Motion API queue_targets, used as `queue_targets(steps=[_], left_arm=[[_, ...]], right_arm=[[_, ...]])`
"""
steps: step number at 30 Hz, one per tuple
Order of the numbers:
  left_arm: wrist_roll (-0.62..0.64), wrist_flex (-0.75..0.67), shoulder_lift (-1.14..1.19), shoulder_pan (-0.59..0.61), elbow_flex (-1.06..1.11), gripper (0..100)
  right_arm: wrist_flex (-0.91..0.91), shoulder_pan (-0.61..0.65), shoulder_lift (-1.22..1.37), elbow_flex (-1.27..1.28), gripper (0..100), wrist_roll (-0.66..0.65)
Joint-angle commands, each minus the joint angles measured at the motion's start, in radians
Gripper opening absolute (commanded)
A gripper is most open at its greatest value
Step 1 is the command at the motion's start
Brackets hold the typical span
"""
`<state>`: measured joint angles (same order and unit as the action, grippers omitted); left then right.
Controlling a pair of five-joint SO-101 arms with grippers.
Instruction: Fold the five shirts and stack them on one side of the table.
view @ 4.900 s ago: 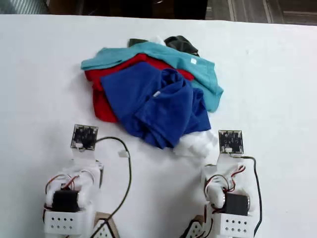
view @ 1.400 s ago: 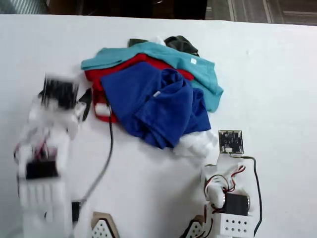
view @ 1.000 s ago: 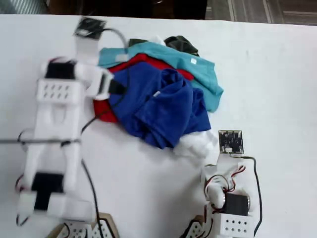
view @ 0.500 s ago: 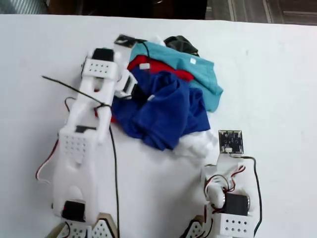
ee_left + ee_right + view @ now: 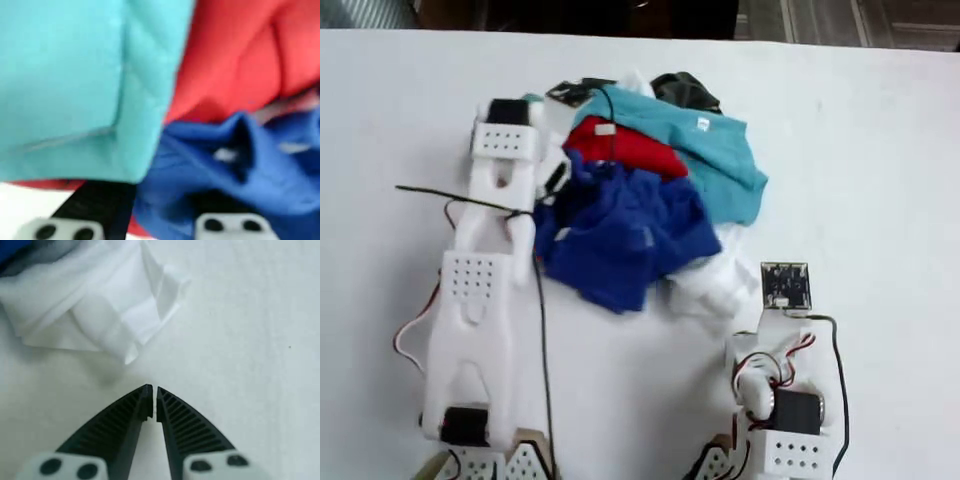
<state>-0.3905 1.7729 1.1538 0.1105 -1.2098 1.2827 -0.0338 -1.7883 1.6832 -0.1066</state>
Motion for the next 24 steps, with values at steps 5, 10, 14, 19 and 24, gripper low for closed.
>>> queue_targets(steps=[5,10,14,19,24], left_arm=[[-0.002,0.012,-0.003,0.454,-0.222,2],[-0.006,0.0,-0.017,0.715,-0.472,2],[0.0,-0.021,-0.138,0.867,-0.449,2],[0.0,-0.015,-0.213,0.934,-0.441,3],[-0.005,-0.014,-0.189,0.924,-0.441,3]], right_arm=[[-0.016,0.001,-0.01,0.009,2.2,0.009],[-0.016,0.001,-0.01,0.009,2.2,0.009],[-0.016,0.001,-0.01,0.009,2.2,0.009],[-0.016,0.001,-0.01,0.009,2.2,0.009],[-0.016,0.001,-0.01,0.009,2.2,0.009]])
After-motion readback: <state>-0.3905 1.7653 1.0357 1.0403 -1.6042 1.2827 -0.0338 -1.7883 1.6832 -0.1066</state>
